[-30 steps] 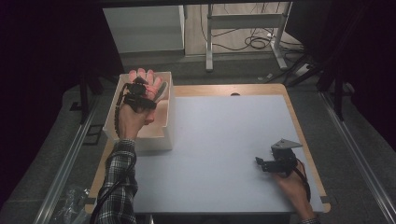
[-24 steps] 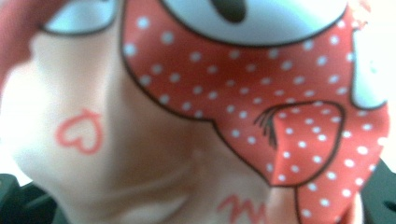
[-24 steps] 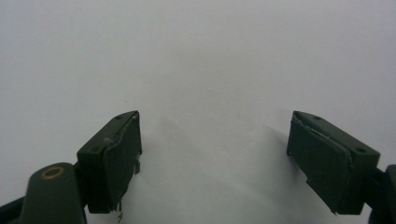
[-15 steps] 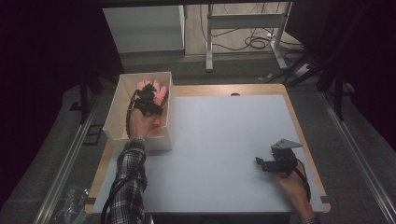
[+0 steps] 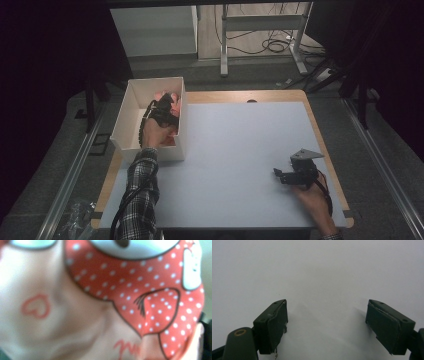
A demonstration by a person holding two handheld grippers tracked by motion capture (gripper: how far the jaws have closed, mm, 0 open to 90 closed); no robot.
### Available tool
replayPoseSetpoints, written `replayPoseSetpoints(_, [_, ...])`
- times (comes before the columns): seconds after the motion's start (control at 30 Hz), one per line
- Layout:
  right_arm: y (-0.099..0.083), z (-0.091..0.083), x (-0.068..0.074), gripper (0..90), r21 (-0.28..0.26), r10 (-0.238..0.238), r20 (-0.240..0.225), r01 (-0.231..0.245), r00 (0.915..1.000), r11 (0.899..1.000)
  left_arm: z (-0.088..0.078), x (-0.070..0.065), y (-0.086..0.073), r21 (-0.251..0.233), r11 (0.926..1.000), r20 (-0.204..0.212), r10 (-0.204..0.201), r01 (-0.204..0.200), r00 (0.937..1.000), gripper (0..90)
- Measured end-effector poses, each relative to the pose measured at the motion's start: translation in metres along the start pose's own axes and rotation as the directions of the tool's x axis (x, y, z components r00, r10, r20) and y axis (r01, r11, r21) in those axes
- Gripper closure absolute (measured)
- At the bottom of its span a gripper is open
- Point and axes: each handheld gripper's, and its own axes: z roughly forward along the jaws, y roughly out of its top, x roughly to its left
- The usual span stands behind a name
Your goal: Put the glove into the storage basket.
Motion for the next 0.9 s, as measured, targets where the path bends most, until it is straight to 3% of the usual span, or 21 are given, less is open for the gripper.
replayPoseSetpoints(0.03, [0.000, 0.000, 0.000, 18.1, 0.000, 0.000, 0.000, 0.000, 1.0000, 1.000, -0.003, 0.002, -0.001, -0.010, 0.9999, 0.034, -0.005, 0.005, 0.9994, 11.1])
replayPoseSetpoints(0.13, [0.000, 0.000, 0.000, 18.1, 0.000, 0.000, 0.000, 0.000, 1.0000, 1.000, -0.007, 0.003, -0.003, -0.018, 0.9998, 0.045, -0.002, 0.003, 0.9990, 8.5])
replayPoseSetpoints(0.37, [0.000, 0.000, 0.000, 18.0, 0.000, 0.000, 0.000, 0.000, 1.0000, 1.000, -0.031, 0.006, -0.008, -0.056, 0.9983, 0.057, 0.015, -0.012, 0.9983, 7.5])
replayPoseSetpoints(0.53, [0.000, 0.000, 0.000, 18.0, 0.000, 0.000, 0.000, 0.000, 1.0000, 1.000, -0.046, 0.011, -0.015, -0.070, 0.9972, 0.050, 0.030, -0.026, 0.9983, 14.6])
replayPoseSetpoints(0.63, [0.000, 0.000, 0.000, 18.0, 0.000, 0.000, 0.000, 0.000, 1.0000, 1.000, -0.046, 0.014, -0.019, -0.070, 0.9975, 0.084, 0.016, -0.011, 0.9964, 25.3])
replayPoseSetpoints(0.73, [0.000, 0.000, 0.000, 18.1, 0.000, 0.000, 0.000, 0.000, 1.0000, 1.000, -0.044, 0.016, -0.020, -0.093, 0.9957, 0.122, 0.007, 0.004, 0.9925, 28.4])
replayPoseSetpoints(0.9, [0.000, 0.000, 0.000, 18.0, 0.000, 0.000, 0.000, 0.000, 1.0000, 1.000, -0.040, 0.010, -0.017, -0.122, 0.9925, 0.141, 0.028, -0.011, 0.9896, 29.8])
